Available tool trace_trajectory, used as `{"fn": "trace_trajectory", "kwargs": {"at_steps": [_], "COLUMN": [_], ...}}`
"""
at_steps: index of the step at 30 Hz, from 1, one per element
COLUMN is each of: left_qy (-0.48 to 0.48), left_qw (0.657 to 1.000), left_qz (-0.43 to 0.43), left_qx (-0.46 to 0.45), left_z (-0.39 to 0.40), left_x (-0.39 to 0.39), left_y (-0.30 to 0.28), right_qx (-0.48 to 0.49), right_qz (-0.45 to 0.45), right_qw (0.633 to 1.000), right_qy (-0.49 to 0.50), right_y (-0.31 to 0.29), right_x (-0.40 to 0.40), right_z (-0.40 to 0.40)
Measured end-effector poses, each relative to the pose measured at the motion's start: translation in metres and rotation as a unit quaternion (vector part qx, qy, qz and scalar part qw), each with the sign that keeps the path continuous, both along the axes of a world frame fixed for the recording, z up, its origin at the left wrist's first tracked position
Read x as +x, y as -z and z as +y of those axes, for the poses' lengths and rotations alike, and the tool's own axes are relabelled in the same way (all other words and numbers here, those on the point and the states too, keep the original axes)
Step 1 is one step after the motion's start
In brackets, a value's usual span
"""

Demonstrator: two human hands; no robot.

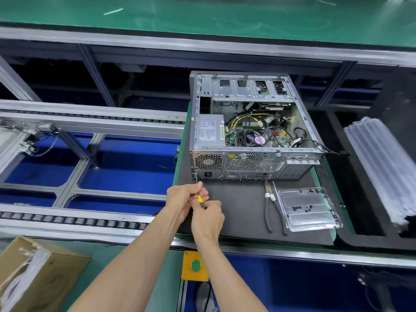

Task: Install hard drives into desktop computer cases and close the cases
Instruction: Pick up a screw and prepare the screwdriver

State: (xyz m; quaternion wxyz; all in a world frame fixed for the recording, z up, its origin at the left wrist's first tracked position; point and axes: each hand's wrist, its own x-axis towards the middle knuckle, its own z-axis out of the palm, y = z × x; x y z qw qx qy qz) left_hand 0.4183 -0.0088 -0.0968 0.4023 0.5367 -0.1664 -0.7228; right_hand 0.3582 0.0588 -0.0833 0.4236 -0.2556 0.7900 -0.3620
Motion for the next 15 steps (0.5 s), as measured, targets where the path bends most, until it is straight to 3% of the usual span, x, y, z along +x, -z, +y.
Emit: {"fn": "trace_trajectory", "kwargs": {"at_steps": [2,4,6,8,11,13,15], "left_qy": [-0.006,-0.006,-0.010,-0.019,-0.026,-0.023,-0.022], "left_qw": [1.000,1.000,0.999,0.998,0.998,0.997,0.997], "left_qz": [0.001,-0.013,-0.033,-0.048,-0.060,-0.066,-0.069], "left_qx": [-0.001,-0.006,-0.012,-0.020,-0.024,-0.025,-0.026], "left_z": [0.000,0.001,0.003,0.004,0.005,0.005,0.004], "left_x": [-0.001,-0.001,-0.001,-0.001,0.000,0.000,-0.002], "left_y": [0.001,0.003,0.006,0.007,0.007,0.007,0.006], "right_qx": [-0.021,-0.016,-0.011,-0.014,0.005,0.021,0.032], "right_qz": [0.114,0.141,0.061,-0.151,-0.439,-0.461,-0.328], "right_qw": [0.993,0.989,0.998,0.986,0.885,0.877,0.942], "right_qy": [-0.035,-0.044,-0.010,0.075,0.156,0.133,0.060], "right_y": [0.004,0.009,0.011,0.011,0.007,0.004,0.000], "right_x": [0.001,0.003,0.001,-0.003,-0.014,-0.019,-0.020], "right_z": [0.005,0.006,0.002,-0.002,-0.004,-0.006,-0.007]}}
